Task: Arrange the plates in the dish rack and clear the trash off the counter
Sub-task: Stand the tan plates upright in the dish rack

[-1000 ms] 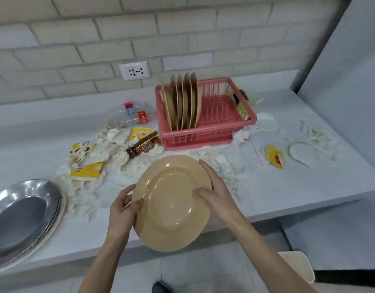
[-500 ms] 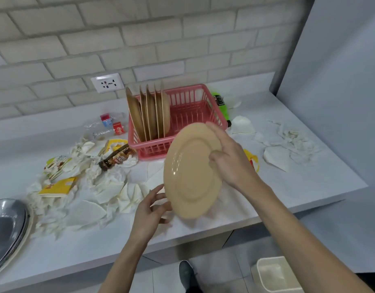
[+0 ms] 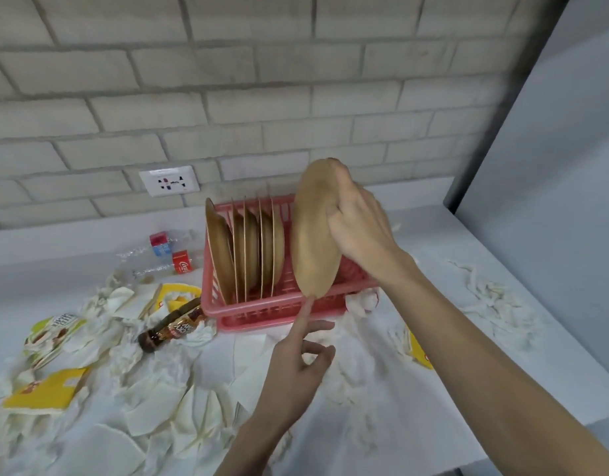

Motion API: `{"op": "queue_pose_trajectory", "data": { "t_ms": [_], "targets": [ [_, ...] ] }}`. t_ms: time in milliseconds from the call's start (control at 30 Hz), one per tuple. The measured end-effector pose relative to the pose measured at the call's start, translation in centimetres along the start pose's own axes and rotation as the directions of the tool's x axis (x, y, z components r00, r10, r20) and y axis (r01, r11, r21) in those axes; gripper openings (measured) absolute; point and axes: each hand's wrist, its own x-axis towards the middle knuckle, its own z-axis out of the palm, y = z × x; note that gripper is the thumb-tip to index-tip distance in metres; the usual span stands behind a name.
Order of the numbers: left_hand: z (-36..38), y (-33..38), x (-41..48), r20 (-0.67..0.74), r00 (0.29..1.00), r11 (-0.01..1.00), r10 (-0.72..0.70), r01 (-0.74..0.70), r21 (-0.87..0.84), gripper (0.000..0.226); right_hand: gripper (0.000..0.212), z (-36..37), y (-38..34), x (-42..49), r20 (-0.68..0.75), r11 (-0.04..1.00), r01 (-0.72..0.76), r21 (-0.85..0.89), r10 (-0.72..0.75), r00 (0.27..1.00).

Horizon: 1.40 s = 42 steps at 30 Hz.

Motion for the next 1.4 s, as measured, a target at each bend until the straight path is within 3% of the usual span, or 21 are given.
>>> {"op": "queue_pose_trajectory", "data": {
  "t_ms": [267, 433, 600, 933, 1133, 1233, 1400],
  "targets": [
    [-0.7, -0.5, 4.4, -0.073, 0.995, 0.998, -0.067, 0.065, -0.026, 0.085, 0.067, 5.9, 0.2, 5.0, 0.130, 0.996, 0.021, -0.086, -0.010, 0.991],
    [0.4, -1.0, 4.5, -0.053, 0.988, 0.990, -0.142, 0.143, 0.007, 0.092, 0.067, 8.1, 1.4, 6.0, 0.230, 0.998, -0.001, -0.067, 0.016, 0.973],
    [1.4, -1.9, 4.9, -0.119, 0.974, 0.981, -0.194, 0.196, 0.005, 0.091, 0.063, 10.0, 2.7, 6.5, 0.275, 0.998, 0.023, -0.055, -0.007, 0.961],
    [3.3, -0.6, 4.9, -0.250, 0.961, 0.991, -0.116, 0.130, 0.037, 0.088, 0.056, 10.1, 3.1, 8.4, 0.394, 0.996, -0.005, 0.094, -0.033, 0.919],
    [3.8, -0.7, 5.1, -0.322, 0.937, 0.989, -0.137, 0.149, 0.012, 0.089, 0.046, 9.8, 2.4, 9.4, 0.457, 0.988, 0.144, 0.060, -0.156, 0.876],
    [4.0, -0.4, 4.6, -0.337, 0.928, 0.984, -0.160, 0.176, 0.018, 0.086, 0.036, 9.5, 2.4, 8.5, 0.434, 0.990, 0.113, 0.089, -0.141, 0.890],
    [4.6, -0.6, 3.7, -0.340, 0.917, 0.971, -0.210, 0.235, 0.035, 0.086, 0.053, 9.8, 3.6, 7.7, 0.425, 0.982, 0.138, 0.131, -0.181, 0.887]
  ]
}}
